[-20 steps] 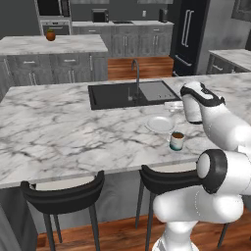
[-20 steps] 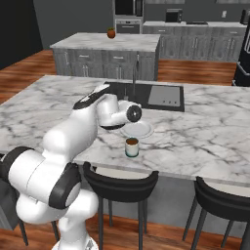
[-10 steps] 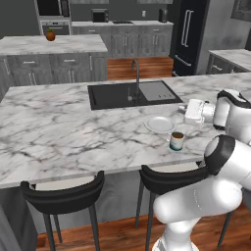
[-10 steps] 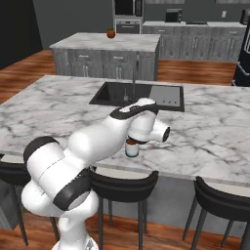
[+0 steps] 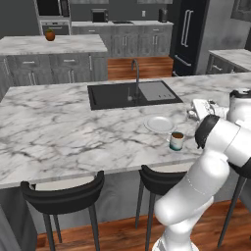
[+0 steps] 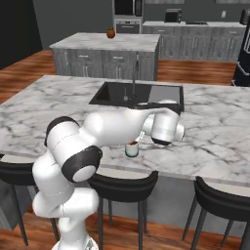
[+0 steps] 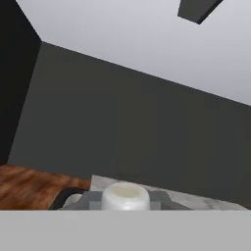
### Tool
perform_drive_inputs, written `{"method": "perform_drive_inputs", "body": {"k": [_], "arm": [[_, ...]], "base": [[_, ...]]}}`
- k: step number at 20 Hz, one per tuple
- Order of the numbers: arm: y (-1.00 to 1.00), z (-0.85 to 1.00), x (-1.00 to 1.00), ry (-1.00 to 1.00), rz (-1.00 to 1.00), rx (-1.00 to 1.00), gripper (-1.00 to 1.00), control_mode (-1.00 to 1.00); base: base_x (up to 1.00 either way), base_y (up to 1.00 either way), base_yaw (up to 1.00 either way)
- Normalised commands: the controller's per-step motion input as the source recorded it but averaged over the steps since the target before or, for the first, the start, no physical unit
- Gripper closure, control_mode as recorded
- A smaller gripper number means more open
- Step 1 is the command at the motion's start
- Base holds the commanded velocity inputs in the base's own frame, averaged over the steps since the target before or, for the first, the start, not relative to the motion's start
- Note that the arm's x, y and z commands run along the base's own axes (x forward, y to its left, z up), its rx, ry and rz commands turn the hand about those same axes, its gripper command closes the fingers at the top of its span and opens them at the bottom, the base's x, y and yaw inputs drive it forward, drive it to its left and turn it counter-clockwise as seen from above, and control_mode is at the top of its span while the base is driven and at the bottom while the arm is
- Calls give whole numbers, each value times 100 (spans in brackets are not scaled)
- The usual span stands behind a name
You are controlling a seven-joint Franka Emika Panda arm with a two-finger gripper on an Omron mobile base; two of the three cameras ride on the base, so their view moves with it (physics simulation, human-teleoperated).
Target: Pick up the marshmallow and place it in the cup of hot chocolate on the dining counter.
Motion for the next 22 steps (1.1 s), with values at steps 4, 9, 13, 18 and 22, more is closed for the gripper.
{"method": "perform_drive_inputs", "body": {"k": [4, 9, 13, 18, 22], "arm": [[0, 0, -36, -2, 14, -4, 100, -100], [0, -1, -11, -1, 7, -1, 100, -100], [0, -4, 0, 0, 0, -2, 100, -100], [6, -20, -4, 2, 0, -7, 100, -100], [23, -26, 0, 2, 0, -9, 100, -100]], "base": [[0, 0, 0], [0, 0, 0], [0, 0, 0], [0, 0, 0], [0, 0, 0]]}}
